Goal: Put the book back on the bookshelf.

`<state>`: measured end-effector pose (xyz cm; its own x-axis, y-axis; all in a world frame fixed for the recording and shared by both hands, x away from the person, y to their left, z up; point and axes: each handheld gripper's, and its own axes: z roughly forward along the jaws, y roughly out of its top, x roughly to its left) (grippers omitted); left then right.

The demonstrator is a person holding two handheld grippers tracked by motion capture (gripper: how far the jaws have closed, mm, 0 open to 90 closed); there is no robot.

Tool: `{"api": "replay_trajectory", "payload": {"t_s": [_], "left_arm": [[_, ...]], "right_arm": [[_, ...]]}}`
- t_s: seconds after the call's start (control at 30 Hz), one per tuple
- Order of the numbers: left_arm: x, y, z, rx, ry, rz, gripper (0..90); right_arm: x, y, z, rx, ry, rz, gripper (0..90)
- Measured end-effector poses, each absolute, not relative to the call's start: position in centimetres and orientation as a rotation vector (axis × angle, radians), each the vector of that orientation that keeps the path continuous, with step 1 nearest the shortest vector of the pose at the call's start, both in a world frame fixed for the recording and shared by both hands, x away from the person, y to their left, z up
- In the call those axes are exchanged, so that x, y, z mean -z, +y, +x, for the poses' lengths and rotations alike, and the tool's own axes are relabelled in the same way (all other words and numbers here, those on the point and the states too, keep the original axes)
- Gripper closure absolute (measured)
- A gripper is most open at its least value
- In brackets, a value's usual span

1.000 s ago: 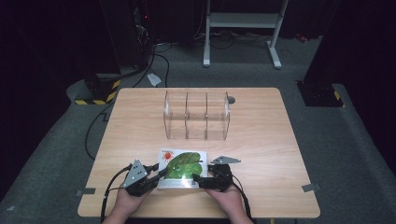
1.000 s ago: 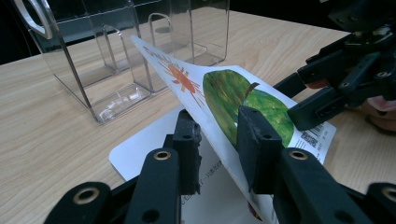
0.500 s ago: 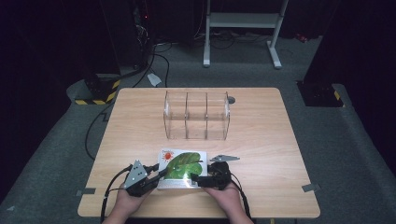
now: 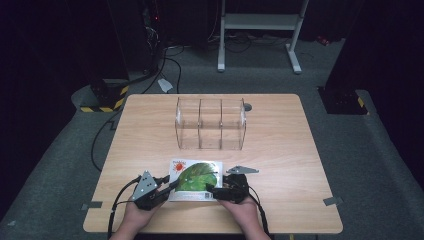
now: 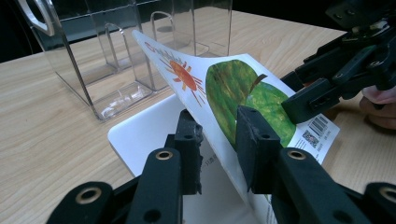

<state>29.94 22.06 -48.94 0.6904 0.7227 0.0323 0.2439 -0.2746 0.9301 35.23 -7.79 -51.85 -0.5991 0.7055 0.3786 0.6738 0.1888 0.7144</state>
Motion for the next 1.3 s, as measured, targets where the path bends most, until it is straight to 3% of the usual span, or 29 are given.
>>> {"api": "replay_trajectory", "payload": {"t_s": [0.8,1.3], "left_arm": [[49.2,22.1,30.3,-0.563,0.810,1.834,72.7],[49.8,21.8,30.6,-0.584,0.834,1.869,73.9]], "right_arm": [[50.1,-8.7,34.0,-1.449,2.209,1.283,40.9],[49.3,-9.1,33.4,-1.471,2.122,1.228,43.3]]}}
